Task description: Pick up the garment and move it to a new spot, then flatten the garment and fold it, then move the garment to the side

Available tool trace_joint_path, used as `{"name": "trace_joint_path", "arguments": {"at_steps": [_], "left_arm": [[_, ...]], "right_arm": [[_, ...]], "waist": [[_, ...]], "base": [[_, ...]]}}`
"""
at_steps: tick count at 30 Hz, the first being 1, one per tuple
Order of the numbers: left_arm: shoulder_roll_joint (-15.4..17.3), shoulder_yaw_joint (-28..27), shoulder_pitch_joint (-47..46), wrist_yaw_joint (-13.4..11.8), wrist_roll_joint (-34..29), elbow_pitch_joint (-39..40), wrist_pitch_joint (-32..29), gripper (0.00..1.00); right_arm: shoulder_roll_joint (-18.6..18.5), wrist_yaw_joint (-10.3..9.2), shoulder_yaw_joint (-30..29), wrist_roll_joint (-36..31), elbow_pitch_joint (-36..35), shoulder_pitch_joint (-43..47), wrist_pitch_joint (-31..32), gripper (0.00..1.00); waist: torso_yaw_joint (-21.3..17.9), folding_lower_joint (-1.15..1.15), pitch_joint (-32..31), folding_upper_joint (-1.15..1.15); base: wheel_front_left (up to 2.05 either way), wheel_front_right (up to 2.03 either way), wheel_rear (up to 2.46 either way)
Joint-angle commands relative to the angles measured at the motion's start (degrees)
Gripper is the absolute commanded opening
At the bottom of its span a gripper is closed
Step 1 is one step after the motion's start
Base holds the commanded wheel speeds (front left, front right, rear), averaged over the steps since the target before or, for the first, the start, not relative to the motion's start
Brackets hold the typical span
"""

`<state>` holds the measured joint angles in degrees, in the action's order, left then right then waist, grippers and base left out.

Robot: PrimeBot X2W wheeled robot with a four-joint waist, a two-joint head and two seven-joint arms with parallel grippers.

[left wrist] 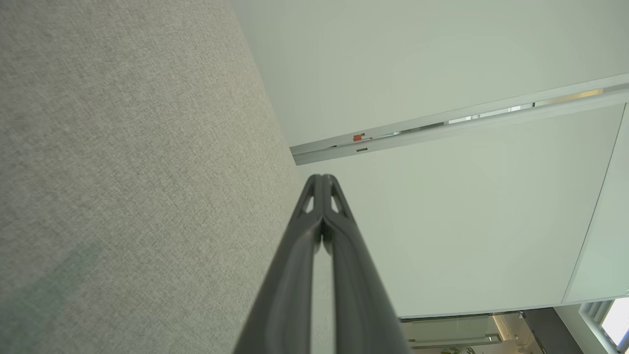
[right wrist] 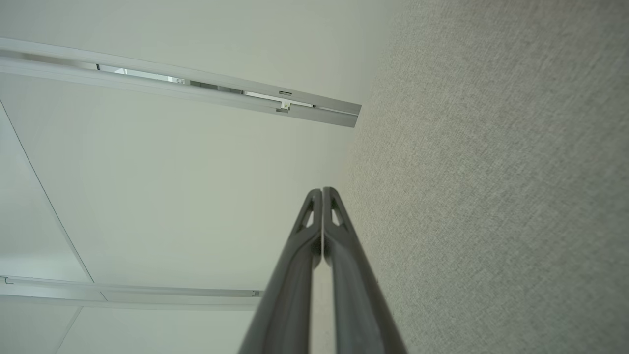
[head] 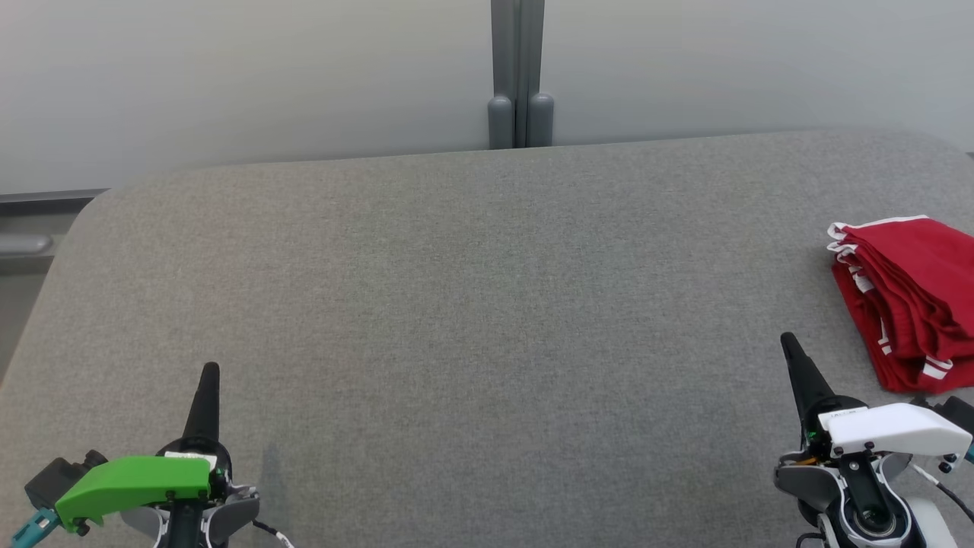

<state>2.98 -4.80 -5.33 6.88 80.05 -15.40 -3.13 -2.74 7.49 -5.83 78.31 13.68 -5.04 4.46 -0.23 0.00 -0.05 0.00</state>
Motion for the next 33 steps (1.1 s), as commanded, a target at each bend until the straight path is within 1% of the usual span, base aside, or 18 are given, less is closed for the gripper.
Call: {"name": "trace_joint_path", "arguments": {"at_steps": [1, 33], "left_arm": [[0.12, -0.3, -1.2, 0.31, 1.39, 0.44, -0.42, 0.0], [-0.1, -1.93, -1.34, 0.73, 12.49, 1.47, -3.65, 0.0]], "right_arm": [[-0.24, 0.01, -0.18, 1.49, -0.06, -1.08, 0.37, 0.0], [-0.22, 0.01, -0.81, 14.33, 0.42, -1.38, 2.25, 0.0]], "waist": [[0.01, 0.0, 0.01, 0.0], [0.23, 0.0, 0.23, 0.0]], "base": [[0.0, 0.0, 0.0], [0.0, 0.0, 0.0]]}}
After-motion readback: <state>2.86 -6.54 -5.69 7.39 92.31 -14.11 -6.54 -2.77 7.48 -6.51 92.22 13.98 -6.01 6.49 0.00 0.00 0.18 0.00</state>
